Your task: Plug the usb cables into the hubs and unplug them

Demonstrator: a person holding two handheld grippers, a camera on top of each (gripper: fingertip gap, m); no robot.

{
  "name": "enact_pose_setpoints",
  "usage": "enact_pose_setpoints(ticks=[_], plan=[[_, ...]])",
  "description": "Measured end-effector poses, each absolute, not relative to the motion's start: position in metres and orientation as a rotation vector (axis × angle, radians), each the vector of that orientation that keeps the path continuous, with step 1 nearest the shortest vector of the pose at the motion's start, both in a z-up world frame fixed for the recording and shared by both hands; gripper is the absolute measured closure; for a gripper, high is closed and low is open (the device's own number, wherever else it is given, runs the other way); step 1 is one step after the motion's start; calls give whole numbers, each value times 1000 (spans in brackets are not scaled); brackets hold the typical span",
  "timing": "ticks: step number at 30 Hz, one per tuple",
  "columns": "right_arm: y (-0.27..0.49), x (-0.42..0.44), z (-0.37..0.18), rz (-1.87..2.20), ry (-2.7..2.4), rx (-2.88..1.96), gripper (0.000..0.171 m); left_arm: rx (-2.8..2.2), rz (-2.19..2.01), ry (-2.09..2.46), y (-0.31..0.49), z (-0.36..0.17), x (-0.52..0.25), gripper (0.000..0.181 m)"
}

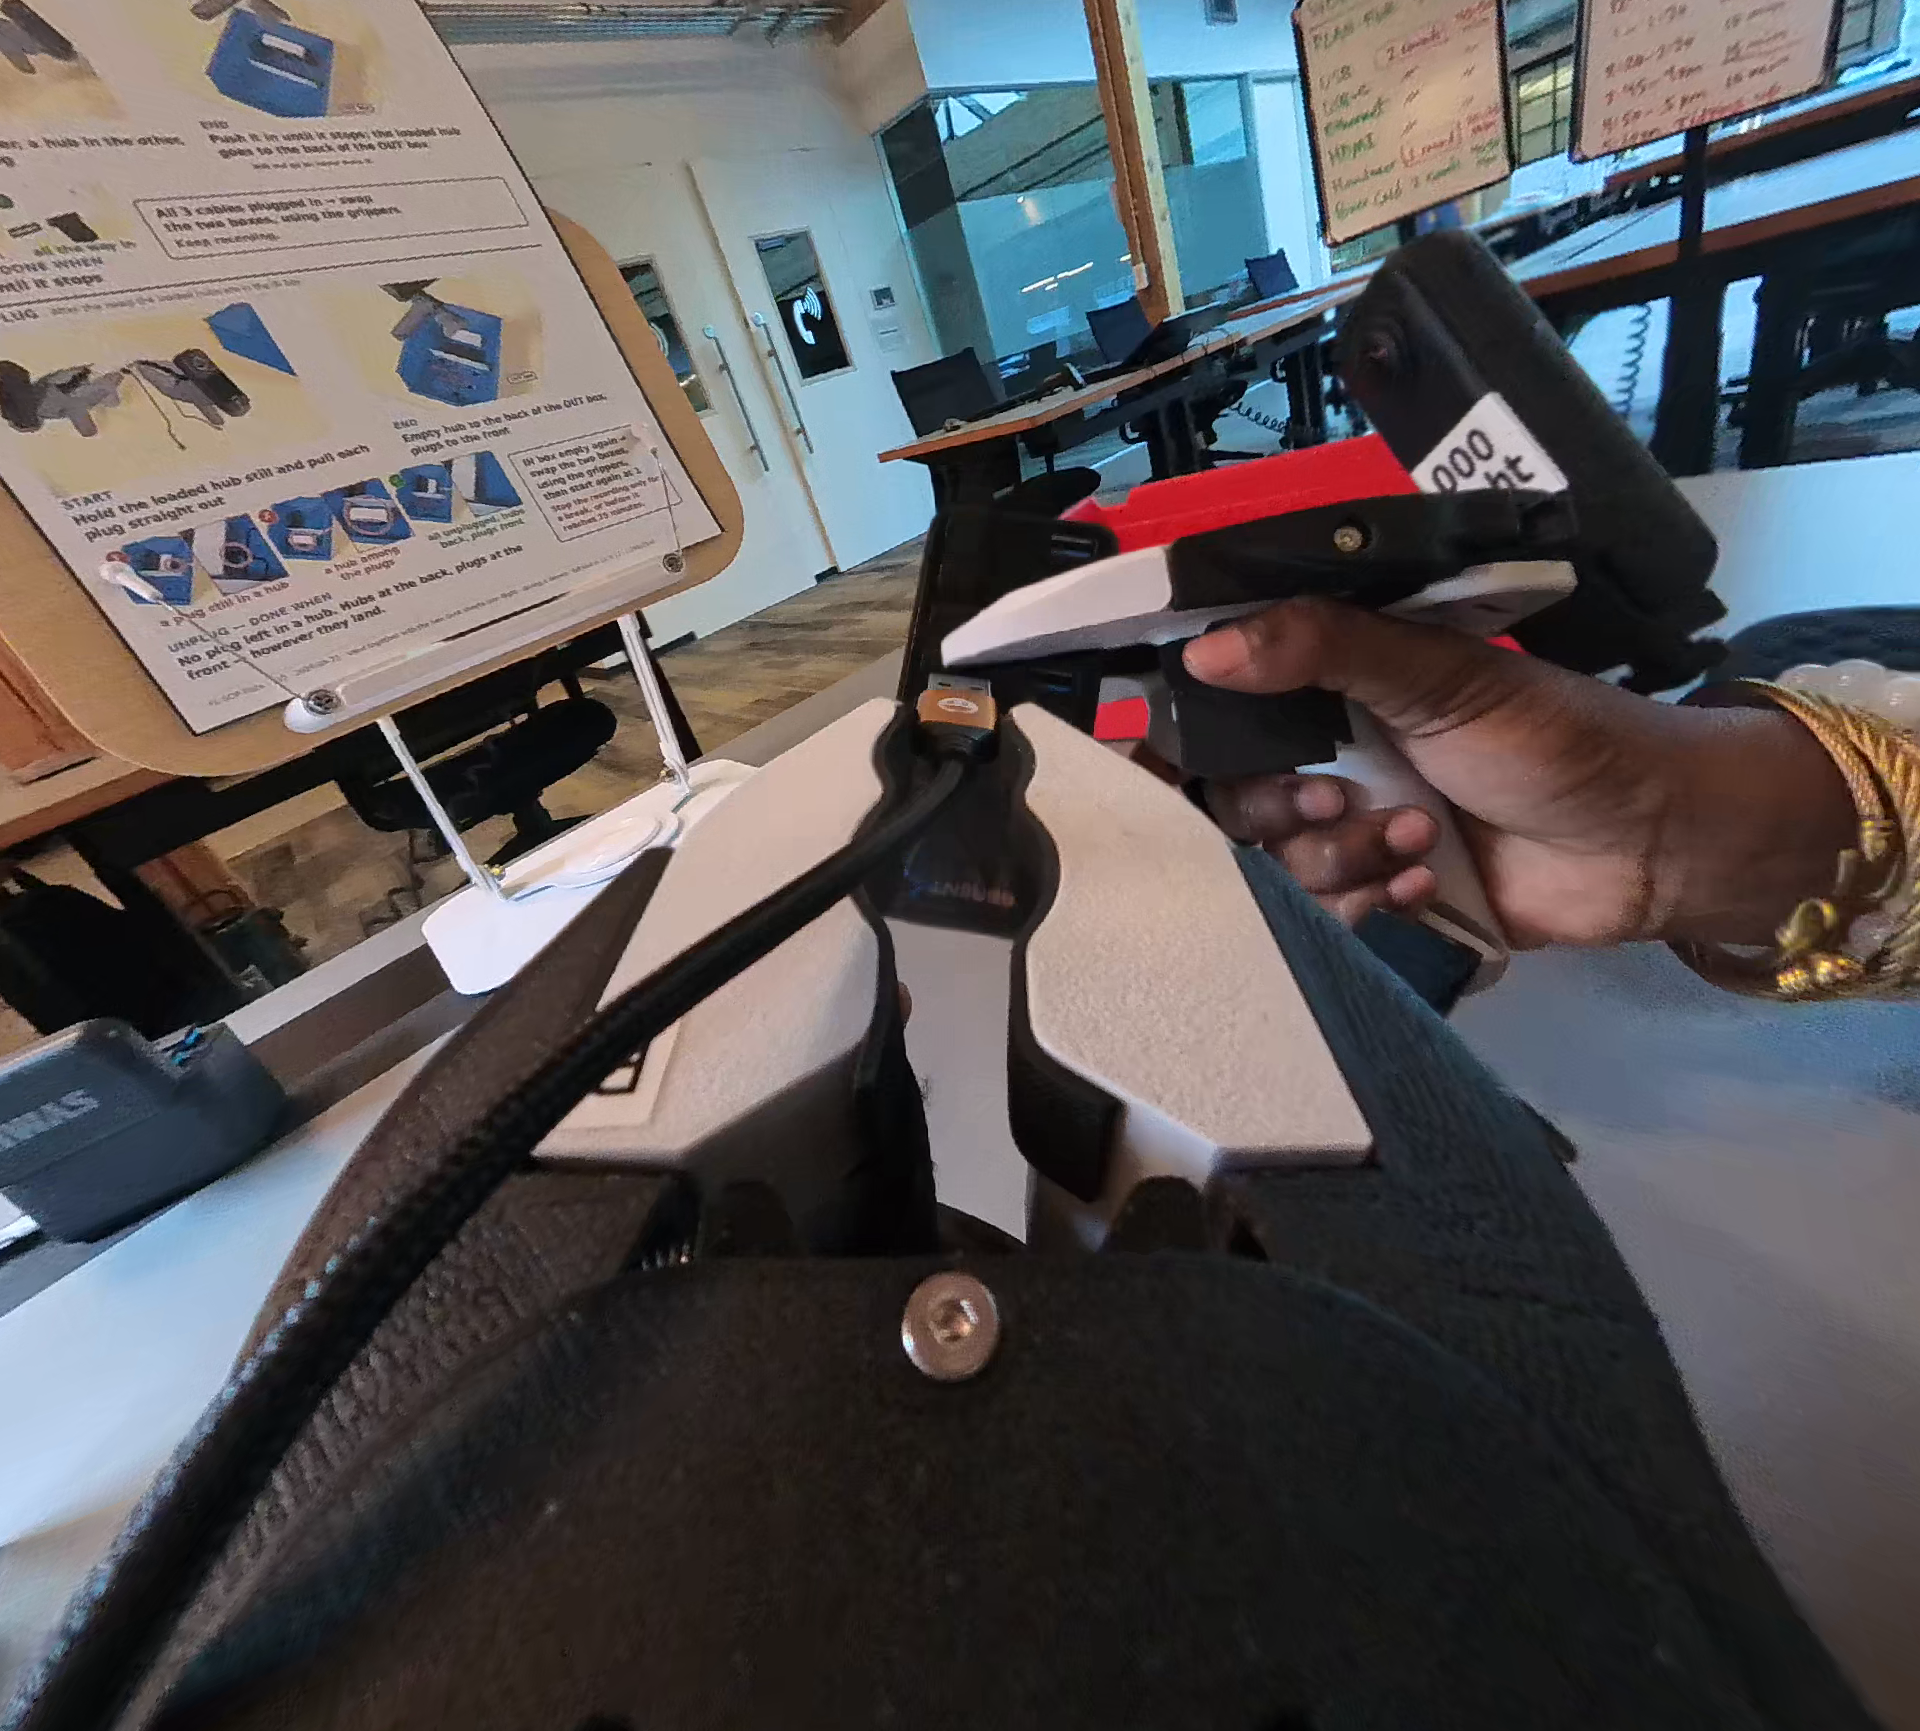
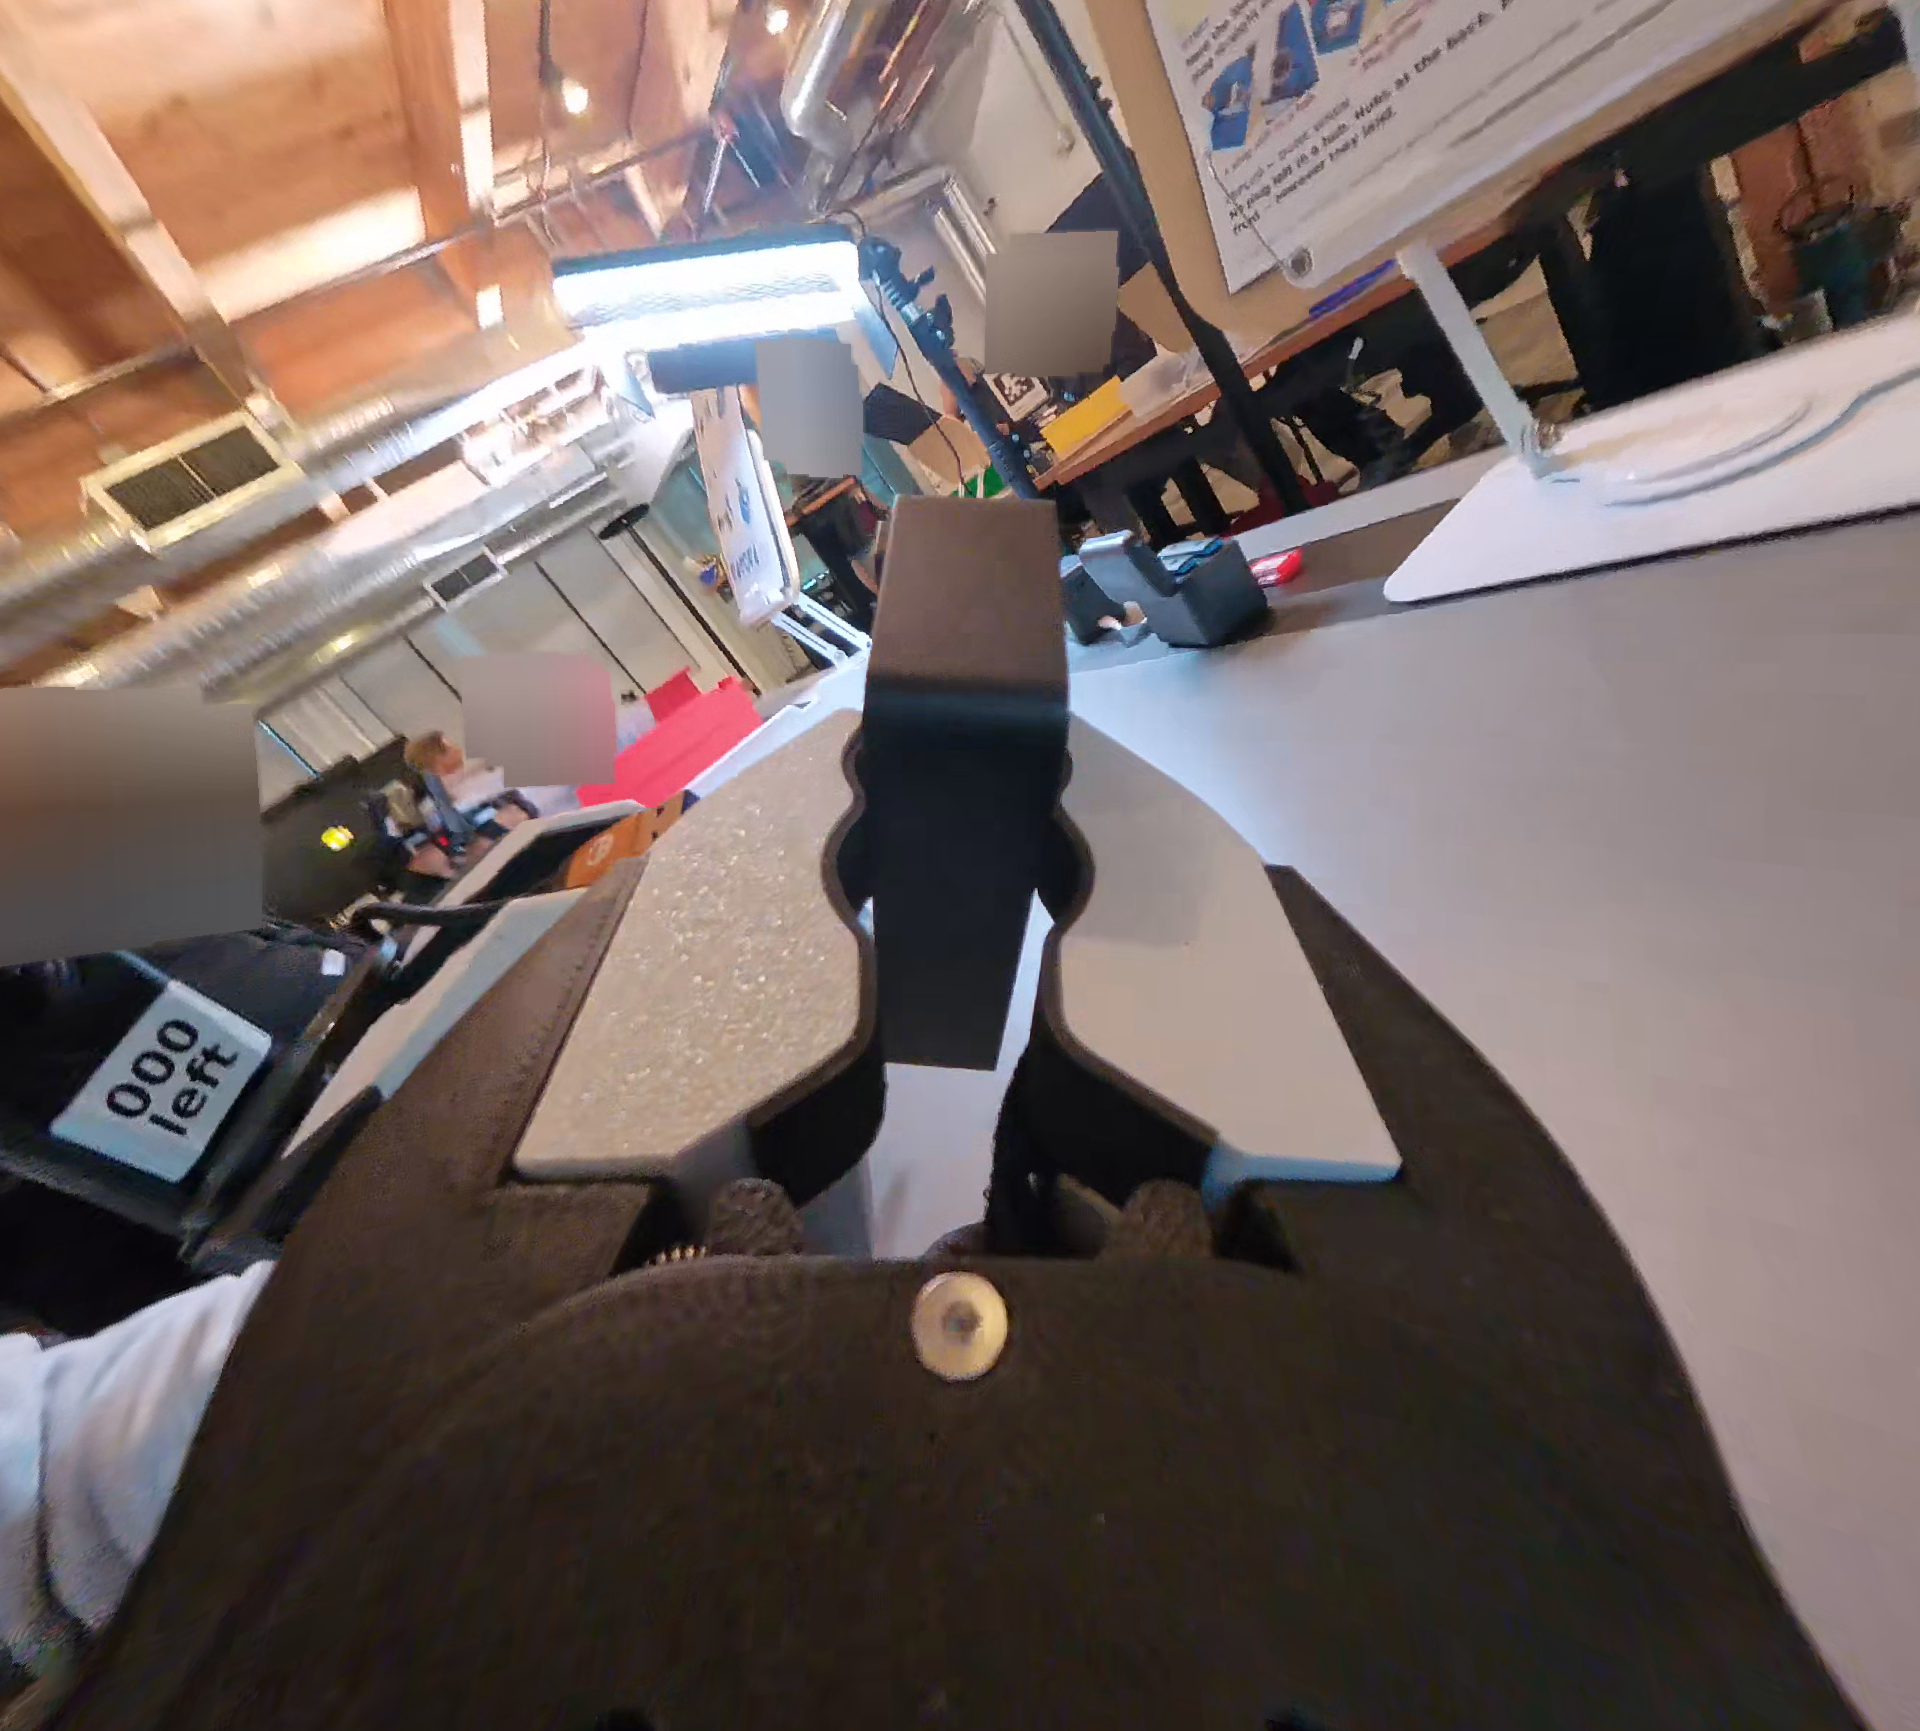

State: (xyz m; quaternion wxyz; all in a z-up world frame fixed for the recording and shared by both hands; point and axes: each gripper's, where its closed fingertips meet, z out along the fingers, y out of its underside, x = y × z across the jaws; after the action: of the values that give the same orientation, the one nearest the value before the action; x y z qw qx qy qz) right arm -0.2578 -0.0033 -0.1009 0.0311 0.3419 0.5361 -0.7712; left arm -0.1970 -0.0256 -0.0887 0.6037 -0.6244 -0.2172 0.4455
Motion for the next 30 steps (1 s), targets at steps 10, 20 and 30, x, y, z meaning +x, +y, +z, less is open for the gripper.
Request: enact_pose_setpoints(ticks=[10,20,30], plan=[[-2,-259,-117,-2297,1567,1106,143,-1565,1114,-472,-18,-108,-201,167],[-9,-248,-114,-2396,1773,1016,143,-1653,1011,-527,-11,-126,-204,165],[-11,-244,-113,-2445,1849,975,143,-1659,977,-552,-9,-129,-204,164]])
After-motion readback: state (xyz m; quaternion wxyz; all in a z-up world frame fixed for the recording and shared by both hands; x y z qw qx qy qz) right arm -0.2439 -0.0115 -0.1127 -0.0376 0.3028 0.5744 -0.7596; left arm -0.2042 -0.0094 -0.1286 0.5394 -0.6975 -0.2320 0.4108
